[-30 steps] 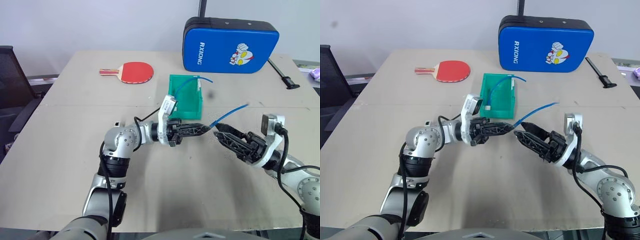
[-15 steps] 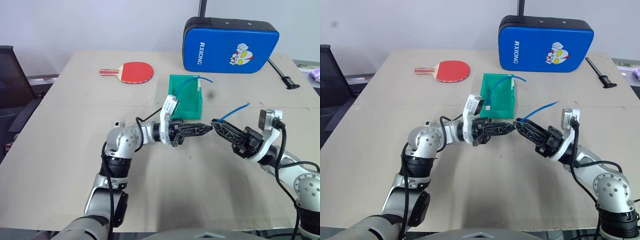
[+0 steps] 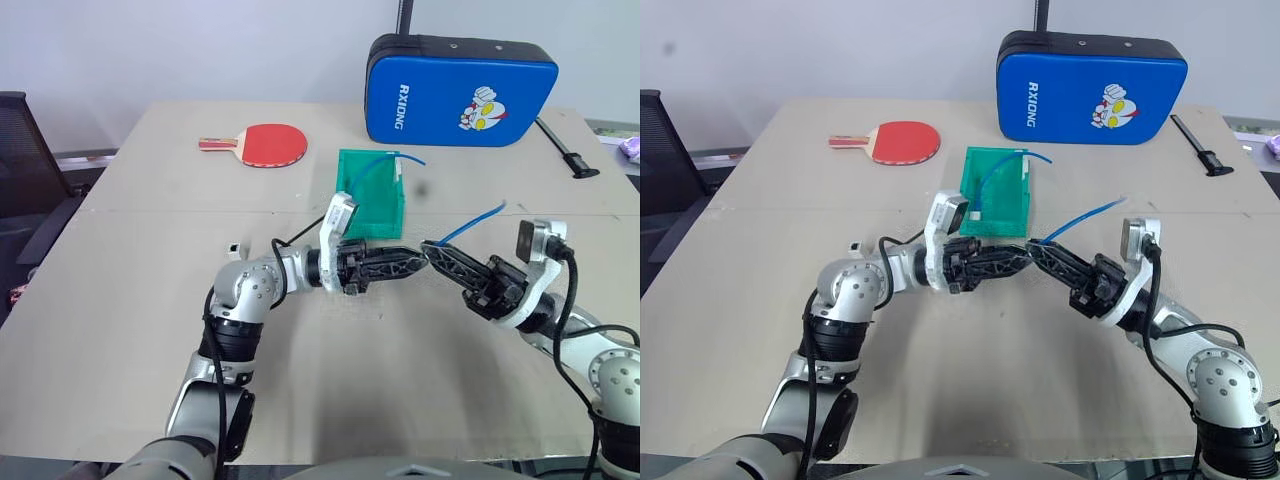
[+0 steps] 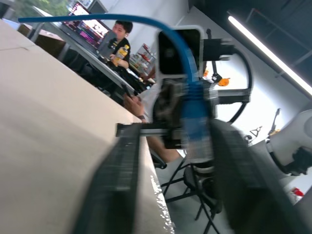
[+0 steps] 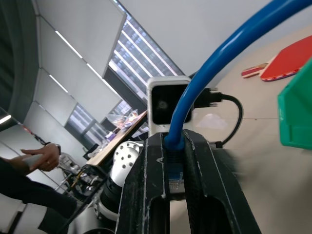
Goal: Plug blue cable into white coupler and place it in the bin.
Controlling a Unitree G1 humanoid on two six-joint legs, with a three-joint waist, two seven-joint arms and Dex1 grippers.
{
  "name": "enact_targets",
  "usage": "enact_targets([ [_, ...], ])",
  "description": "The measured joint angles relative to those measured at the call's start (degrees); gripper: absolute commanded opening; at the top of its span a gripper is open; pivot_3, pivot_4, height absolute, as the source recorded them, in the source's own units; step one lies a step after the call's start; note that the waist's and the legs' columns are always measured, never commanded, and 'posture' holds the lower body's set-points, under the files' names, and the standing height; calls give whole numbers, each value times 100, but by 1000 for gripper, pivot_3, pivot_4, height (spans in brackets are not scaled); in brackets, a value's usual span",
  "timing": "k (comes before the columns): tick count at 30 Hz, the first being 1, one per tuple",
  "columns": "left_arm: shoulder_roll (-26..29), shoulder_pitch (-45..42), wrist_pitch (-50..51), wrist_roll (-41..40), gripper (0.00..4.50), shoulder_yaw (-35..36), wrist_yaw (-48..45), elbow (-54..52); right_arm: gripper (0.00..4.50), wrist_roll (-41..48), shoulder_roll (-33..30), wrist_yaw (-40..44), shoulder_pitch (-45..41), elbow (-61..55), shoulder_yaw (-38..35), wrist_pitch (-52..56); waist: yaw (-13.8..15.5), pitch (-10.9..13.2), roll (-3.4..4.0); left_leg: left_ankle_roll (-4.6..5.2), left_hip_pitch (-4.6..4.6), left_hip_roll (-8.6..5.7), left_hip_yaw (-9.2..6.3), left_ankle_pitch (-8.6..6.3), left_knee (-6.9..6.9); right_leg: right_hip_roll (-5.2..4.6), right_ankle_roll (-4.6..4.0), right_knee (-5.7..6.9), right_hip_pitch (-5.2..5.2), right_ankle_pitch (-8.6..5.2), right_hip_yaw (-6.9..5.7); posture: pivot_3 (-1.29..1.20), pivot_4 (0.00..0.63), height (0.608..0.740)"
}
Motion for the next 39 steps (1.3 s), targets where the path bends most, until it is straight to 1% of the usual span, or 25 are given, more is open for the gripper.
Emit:
enact_targets([
  [1, 44, 59, -77, 53, 4301, -31, 4, -99, 0, -5, 15, -1, -5, 4, 0, -1, -1, 0, 0, 0, 0, 0, 1, 0, 0, 0, 0, -1, 0, 0, 1, 0, 150, 681],
  [4, 537, 456, -438, 366, 4301, -296, -38, -772, 0, -169, 59, -32, -16, 114, -27, -95, -22, 0, 1, 0, 5, 4, 6, 0, -6, 2, 0, -1, -1, 0, 8, 0, 150, 681],
  [6, 743, 810, -752, 680, 4301, -398, 138, -1223, 0, -553, 90, -45, -43, 268, -59, -268, -5, 3, 5, 0, 4, 8, 5, 0, -7, 1, -1, -1, -2, 0, 7, 0, 150, 681],
  [10, 702, 1377, -1399, 1228, 4301, -242, 985, -1941, 0, -1071, 258, -109, -130, 456, -114, -618, 16, 4, 6, 0, 1, 15, 5, 0, -6, -4, 0, -2, -2, 0, 10, 0, 150, 681],
  [11, 590, 1648, -1688, 1492, 4301, -31, 1412, -2247, 0, -1171, 280, -109, -187, 462, -116, -670, 4, 4, 7, 0, 2, 17, 10, 0, -6, -6, 0, -6, -2, 0, 17, 0, 150, 681],
  [13, 245, 2472, -2333, 2239, 4301, 472, 2587, -3141, 0, -1420, 289, -83, -269, 469, -153, -827, -41, 6, 8, 4, 6, 24, 26, -3, -8, -17, 2, -8, -2, 1, 33, 0, 150, 681],
  [15, 290, 2896, -2672, 2976, 4301, 670, 3319, -3602, 0, -1557, 311, -34, -320, 516, -162, -867, -1, 6, 8, 4, 6, 23, 16, -3, -9, -7, 2, -4, -3, 1, 26, 0, 150, 681],
  [17, 384, 3332, -3080, 4184, 4301, 718, 4244, -3851, 0, -1641, 394, 49, -468, 631, -52, -863, 23, 5, 11, 4, 6, 20, 8, -3, -10, -3, 1, -1, -1, 1, 18, 0, 150, 681],
  [18, 353, 3457, -3153, 4448, 4301, 743, 4466, -3872, 0, -1668, 402, 80, -493, 654, -29, -859, 28, 5, 12, 4, 7, 19, 7, -3, -9, -4, 0, 0, -1, 1, 17, 0, 150, 681],
  [20, 75, 4011, -3341, 5043, 4301, 910, 5161, -3865, 0, -1759, 444, 171, -632, 762, 55, -842, 10, 5, 10, 5, 5, 19, 17, -4, -8, -9, 1, -3, 0, 1, 25, 0, 150, 681],
  [23, -70, 4286, -3487, 5251, 4301, 1103, 5539, -3408, 0, -1819, 492, 240, -815, 914, 111, -802, 7, 5, 10, 6, 7, 18, 19, -3, -8, -11, 1, -3, -1, 1, 23, 0, 150, 681],
  [25, -112, 4283, -3571, 5244, 4301, 1228, 5632, -3016, 0, -1837, 500, 287, -898, 929, 140, -768, 19, 6, 9, 6, 6, 18, 11, -3, -7, -10, 1, -2, -2, 0, 11, 0, 150, 681],
  [28, -178, 4111, -3857, 5100, 4301, 1220, 5528, -2205, 0, -1893, 533, 347, -998, 939, 177, -752, 10, 6, 8, 6, 2, 18, 12, -3, -8, -7, 1, -2, -3, 0, -5, 0, 150, 681],
  [30, -227, 4051, -3949, 4993, 4301, 1189, 5480, -1932, 0, -1941, 563, 347, -995, 939, 180, -747, 0, 6, 9, 6, 0, 19, 17, -3, -8, -10, 1, -3, -7, 1, -2, 0, 150, 681],
  [31, -269, 3932, -4079, 4910, 4301, 1202, 5469, -1628, 0, -1967, 609, 339, -994, 939, 181, -746, 1, 6, 8, 6, -3, 20, 16, -3, -8, -12, 2, -2, -10, 1, -3, 0, 150, 681],
  [33, -268, 3828, -4191, 4816, 4301, 1257, 5448, -1454, 0, -1984, 645, 332, -987, 934, 187, -746, 1, 5, 6, 6, -5, 21, 13, -3, -8, -13, 2, -2, -11, 1, -2, 0, 150, 681],
  [39, -6, 3193, -4335, 4423, 4301, 1607, 5164, -638, 0, -2077, 776, 317, -892, 875, 239, -745, -1, 4, 9, 6, 1, 22, 5, -3, -9, -12, 1, 8, -10, 1, -16, 0, 150, 681],
])
